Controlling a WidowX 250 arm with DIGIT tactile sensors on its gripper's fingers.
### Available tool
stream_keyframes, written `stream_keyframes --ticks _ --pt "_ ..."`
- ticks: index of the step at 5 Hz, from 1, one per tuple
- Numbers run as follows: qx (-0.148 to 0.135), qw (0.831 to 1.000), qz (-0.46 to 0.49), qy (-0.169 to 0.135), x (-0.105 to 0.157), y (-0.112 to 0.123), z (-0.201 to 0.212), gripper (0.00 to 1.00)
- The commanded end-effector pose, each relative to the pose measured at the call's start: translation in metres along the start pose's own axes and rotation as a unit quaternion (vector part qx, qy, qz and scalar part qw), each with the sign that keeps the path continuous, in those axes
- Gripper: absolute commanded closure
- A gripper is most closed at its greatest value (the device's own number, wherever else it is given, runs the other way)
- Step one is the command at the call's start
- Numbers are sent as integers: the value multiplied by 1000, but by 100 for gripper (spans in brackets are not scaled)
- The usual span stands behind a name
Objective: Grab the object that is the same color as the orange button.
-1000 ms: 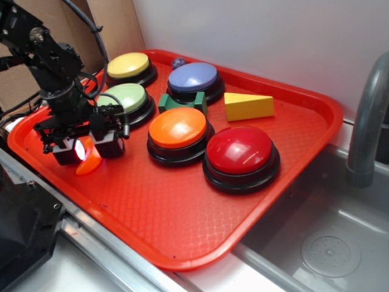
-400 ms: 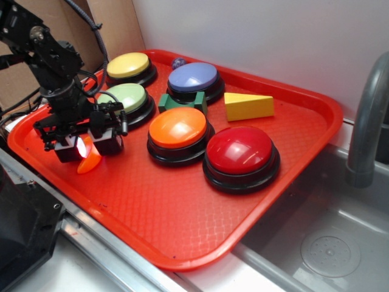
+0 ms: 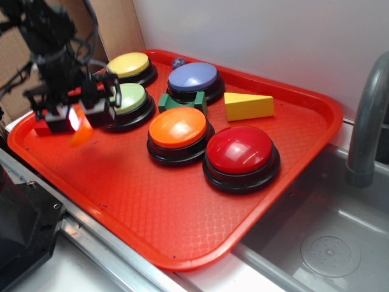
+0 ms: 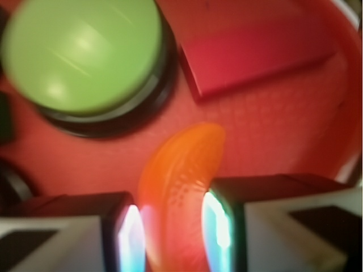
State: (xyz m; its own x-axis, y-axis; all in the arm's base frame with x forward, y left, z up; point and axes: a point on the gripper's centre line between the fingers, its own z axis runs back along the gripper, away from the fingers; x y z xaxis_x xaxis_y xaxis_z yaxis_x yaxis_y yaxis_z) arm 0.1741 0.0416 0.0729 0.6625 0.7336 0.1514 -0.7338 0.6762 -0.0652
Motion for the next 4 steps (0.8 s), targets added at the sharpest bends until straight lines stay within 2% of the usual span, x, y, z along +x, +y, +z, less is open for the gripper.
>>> stream_keyframes --ticks 1,2,3,4 --pt "4 984 -179 3 5 -21 77 100" --pt "13 971 -239 1 -2 -28 105 100" --pt "-6 954 -299 4 -7 -33 124 100" --pt "-9 966 -258 13 -4 -32 125 100"
